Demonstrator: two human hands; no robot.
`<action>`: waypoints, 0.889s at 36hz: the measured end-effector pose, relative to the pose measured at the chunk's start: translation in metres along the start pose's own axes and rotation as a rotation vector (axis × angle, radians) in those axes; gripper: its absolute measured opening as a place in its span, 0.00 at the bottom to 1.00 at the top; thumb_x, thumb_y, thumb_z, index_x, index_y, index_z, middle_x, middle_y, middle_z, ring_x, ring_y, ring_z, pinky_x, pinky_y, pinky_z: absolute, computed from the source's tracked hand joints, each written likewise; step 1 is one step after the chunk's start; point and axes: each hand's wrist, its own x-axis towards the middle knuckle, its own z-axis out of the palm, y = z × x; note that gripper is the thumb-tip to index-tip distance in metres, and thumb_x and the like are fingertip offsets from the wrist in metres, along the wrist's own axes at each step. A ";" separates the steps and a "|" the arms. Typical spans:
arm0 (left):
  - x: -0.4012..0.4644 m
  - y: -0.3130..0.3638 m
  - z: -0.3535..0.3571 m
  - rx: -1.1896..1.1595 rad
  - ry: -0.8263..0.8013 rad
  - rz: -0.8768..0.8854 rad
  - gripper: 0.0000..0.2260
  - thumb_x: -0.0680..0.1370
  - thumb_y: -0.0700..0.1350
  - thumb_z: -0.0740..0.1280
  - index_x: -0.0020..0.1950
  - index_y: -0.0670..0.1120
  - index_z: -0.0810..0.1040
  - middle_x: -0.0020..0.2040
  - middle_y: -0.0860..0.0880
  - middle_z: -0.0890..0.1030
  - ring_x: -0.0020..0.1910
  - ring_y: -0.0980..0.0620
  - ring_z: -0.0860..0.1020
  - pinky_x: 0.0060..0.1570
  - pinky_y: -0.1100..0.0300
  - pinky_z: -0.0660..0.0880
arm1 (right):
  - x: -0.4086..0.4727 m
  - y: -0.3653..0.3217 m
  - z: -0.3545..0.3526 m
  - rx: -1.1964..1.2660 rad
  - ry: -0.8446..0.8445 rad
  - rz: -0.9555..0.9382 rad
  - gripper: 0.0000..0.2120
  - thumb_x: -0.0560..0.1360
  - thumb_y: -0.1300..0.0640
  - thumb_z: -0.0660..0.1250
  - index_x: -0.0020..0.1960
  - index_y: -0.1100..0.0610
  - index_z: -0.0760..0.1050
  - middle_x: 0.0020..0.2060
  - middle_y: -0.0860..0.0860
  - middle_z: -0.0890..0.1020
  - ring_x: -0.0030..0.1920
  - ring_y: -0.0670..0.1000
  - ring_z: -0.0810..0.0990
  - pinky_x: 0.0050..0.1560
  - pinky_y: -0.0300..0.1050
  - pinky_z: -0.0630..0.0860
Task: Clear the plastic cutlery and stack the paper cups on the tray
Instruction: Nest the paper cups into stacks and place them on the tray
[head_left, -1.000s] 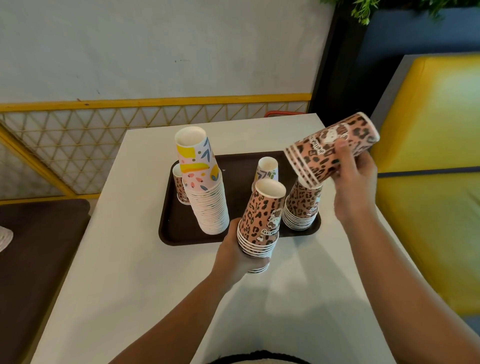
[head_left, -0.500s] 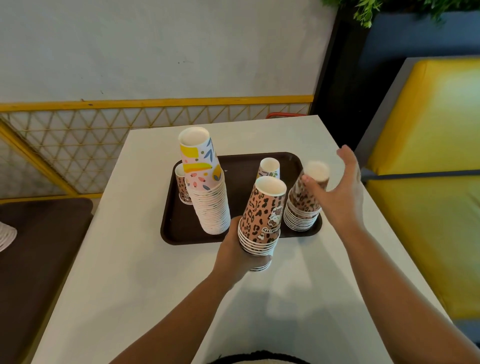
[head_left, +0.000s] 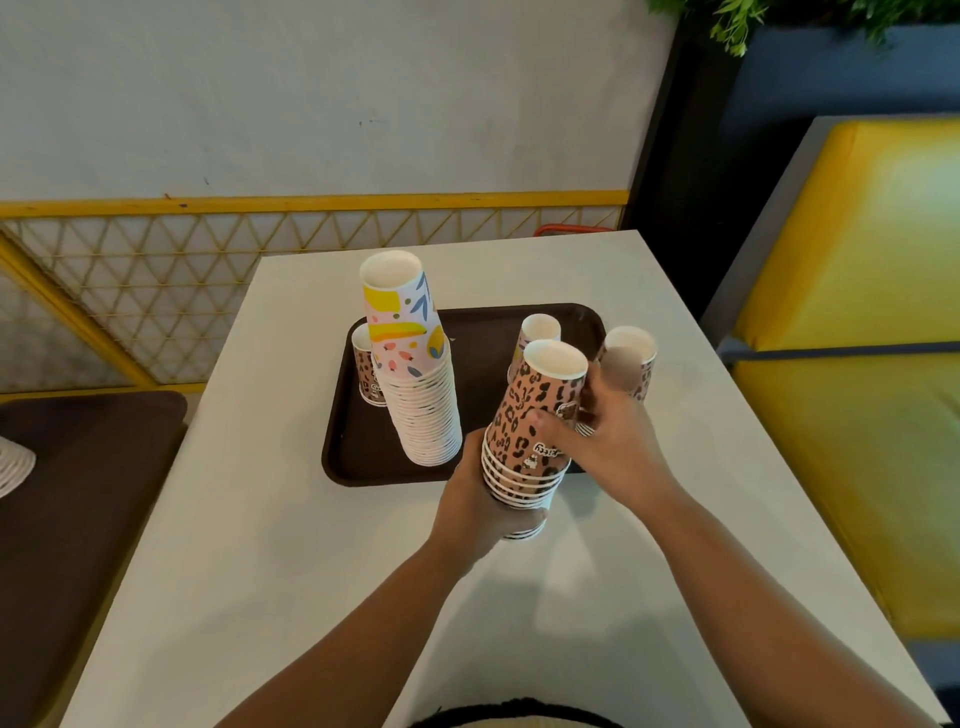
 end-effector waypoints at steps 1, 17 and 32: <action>0.000 0.000 0.000 0.004 -0.003 -0.005 0.40 0.62 0.42 0.80 0.68 0.53 0.63 0.61 0.54 0.76 0.60 0.54 0.75 0.60 0.57 0.75 | 0.001 0.000 -0.001 -0.007 0.023 0.001 0.25 0.69 0.49 0.72 0.63 0.52 0.69 0.50 0.42 0.80 0.49 0.38 0.78 0.46 0.27 0.73; 0.002 -0.005 0.001 -0.004 -0.033 -0.036 0.38 0.61 0.42 0.80 0.63 0.55 0.63 0.57 0.55 0.78 0.57 0.55 0.77 0.52 0.66 0.75 | 0.013 -0.011 -0.020 0.241 0.254 0.068 0.13 0.73 0.55 0.68 0.57 0.55 0.74 0.51 0.48 0.83 0.49 0.46 0.83 0.48 0.45 0.81; 0.008 -0.007 0.000 -0.003 -0.031 -0.066 0.38 0.61 0.44 0.80 0.64 0.57 0.62 0.59 0.54 0.77 0.59 0.51 0.76 0.60 0.53 0.76 | 0.044 -0.002 -0.065 0.064 0.629 -0.032 0.25 0.73 0.54 0.70 0.66 0.60 0.68 0.60 0.53 0.79 0.59 0.50 0.78 0.56 0.46 0.78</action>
